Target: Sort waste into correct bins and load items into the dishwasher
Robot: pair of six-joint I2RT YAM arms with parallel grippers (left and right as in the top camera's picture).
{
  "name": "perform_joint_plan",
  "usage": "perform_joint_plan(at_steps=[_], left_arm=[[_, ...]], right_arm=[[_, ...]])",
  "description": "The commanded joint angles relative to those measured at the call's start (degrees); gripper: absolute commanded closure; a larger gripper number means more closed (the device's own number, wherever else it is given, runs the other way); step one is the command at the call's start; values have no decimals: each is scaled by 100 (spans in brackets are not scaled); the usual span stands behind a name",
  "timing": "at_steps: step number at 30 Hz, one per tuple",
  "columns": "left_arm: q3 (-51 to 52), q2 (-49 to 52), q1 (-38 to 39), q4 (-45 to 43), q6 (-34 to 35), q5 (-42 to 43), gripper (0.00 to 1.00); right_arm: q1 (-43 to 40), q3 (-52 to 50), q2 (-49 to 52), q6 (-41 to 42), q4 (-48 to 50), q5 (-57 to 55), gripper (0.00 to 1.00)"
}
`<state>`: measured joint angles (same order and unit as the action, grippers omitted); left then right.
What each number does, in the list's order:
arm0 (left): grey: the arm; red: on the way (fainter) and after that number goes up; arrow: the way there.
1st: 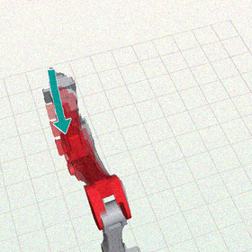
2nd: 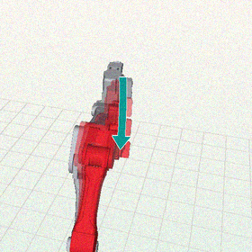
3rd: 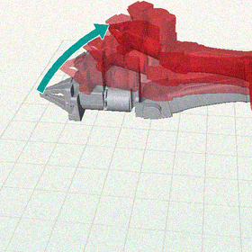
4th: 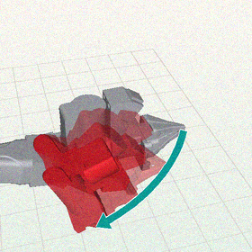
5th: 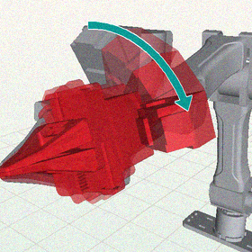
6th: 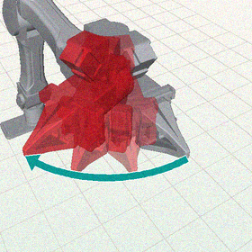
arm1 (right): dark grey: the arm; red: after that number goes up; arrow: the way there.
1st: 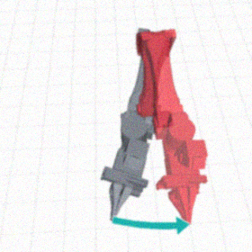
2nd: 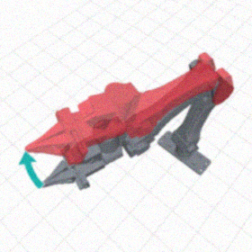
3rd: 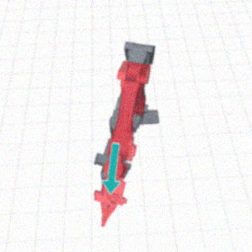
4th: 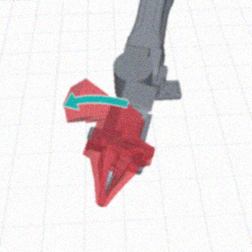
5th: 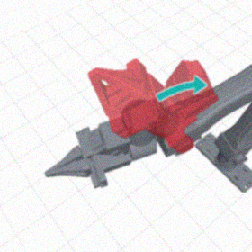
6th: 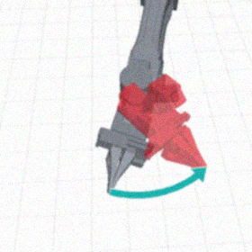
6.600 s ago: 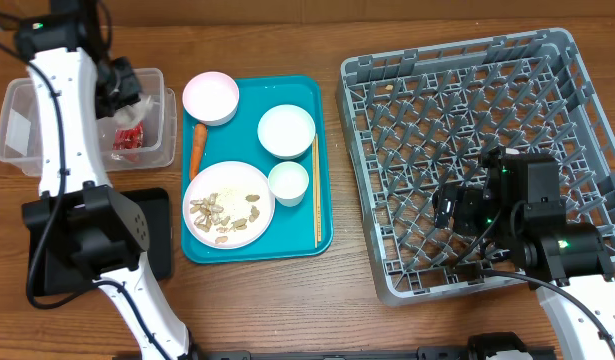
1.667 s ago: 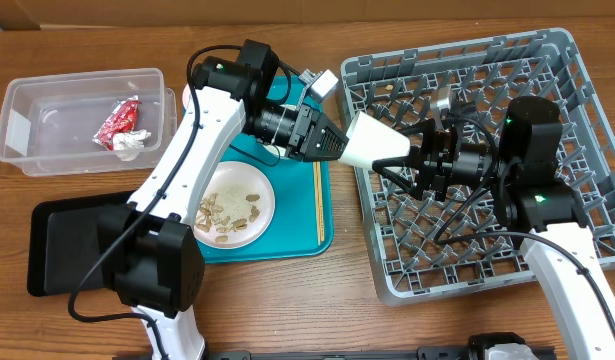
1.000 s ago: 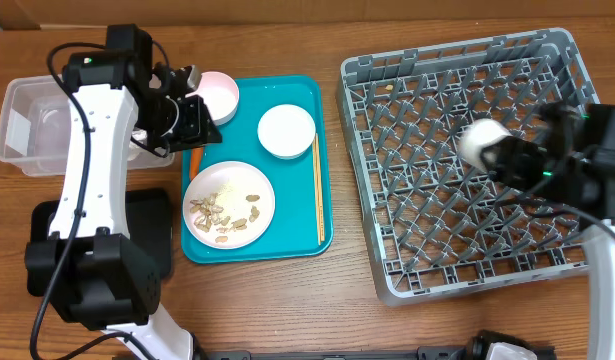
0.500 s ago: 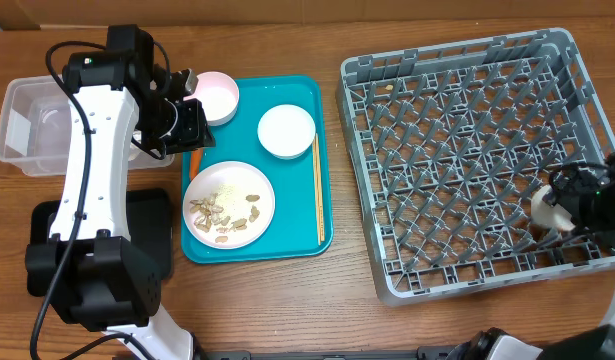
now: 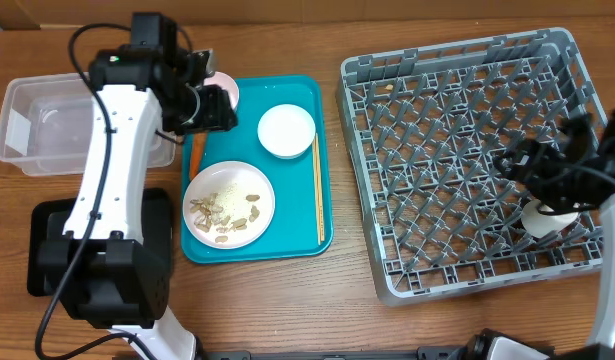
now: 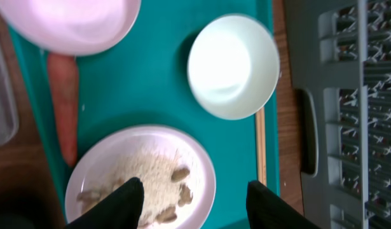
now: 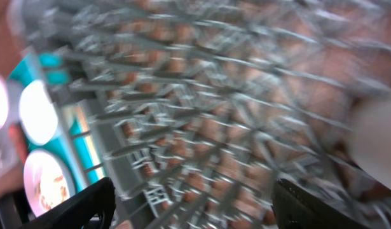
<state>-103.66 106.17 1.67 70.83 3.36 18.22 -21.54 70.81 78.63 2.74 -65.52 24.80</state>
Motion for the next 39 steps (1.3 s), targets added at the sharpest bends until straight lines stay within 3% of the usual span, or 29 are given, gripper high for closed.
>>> perform_joint_plan(at_steps=[1,6,12,17,22,31,36,39], left_arm=[[-39,81,334,-341,203,-98,45],[-37,507,597,-389,411,-634,52],[-44,240,280,190,719,-1526,51],[-44,-278,-514,616,848,-1694,50],[-44,-518,-1241,688,876,-1670,48],[-44,-518,-1355,697,911,-1672,47],[-44,-518,-1355,699,911,-1672,47],[-44,-518,-1355,702,911,-1670,47]], right_arm=[[841,168,-212,-149,199,400,18],[2380,168,-212,-146,992,372,23],[4006,658,98,223,1794,-1001,19],[4798,2476,1740,219,1351,-1620,16],[5134,3563,3421,195,1493,-1910,18],[5272,3563,4802,402,1915,-2229,35],[5274,3560,5117,636,1939,-2214,59],[5322,3554,5139,651,1943,-2218,66]])
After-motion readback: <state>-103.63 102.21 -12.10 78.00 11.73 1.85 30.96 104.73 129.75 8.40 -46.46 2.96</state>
